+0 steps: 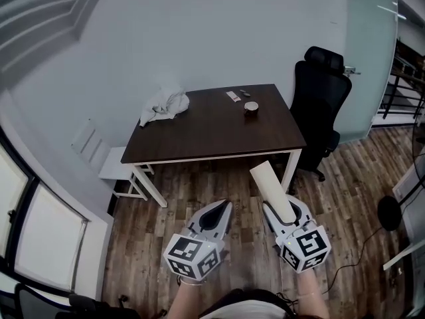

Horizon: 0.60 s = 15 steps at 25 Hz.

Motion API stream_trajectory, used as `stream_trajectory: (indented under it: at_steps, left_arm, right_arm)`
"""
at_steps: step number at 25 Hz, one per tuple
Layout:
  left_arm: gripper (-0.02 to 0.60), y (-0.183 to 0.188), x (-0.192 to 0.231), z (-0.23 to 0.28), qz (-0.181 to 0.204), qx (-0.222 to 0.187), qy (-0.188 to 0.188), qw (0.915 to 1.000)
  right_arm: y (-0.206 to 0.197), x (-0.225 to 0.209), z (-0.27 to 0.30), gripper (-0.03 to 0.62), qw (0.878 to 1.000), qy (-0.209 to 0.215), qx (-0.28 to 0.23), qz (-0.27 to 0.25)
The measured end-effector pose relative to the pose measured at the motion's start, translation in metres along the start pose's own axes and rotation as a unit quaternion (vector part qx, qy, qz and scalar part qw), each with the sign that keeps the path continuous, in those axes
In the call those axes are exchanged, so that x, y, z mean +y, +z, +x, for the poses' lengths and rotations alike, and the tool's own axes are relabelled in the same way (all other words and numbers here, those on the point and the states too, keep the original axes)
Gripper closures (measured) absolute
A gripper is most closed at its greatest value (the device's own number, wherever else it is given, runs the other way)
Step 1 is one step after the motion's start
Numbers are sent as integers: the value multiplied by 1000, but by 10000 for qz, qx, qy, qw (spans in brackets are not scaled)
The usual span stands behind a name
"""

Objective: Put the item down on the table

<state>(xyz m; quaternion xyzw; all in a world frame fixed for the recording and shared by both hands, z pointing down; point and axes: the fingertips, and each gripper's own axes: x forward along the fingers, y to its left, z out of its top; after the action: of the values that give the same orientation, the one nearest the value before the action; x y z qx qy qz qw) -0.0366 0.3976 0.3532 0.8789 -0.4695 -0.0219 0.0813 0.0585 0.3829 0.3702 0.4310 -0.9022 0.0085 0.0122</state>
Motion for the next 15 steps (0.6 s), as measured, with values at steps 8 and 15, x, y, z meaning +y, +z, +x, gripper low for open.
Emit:
stream_trajectory:
  at_steps: [8,15]
  left_arm:
    - [563,1,41,13,-241,51,-67,9997]
    - [563,-4,71,57,-137,142,-100,9998]
  right_arm:
    - [-2,1,46,442,9998,24,150,-97]
    - [-7,-29,92,441,9999,38,122,-59]
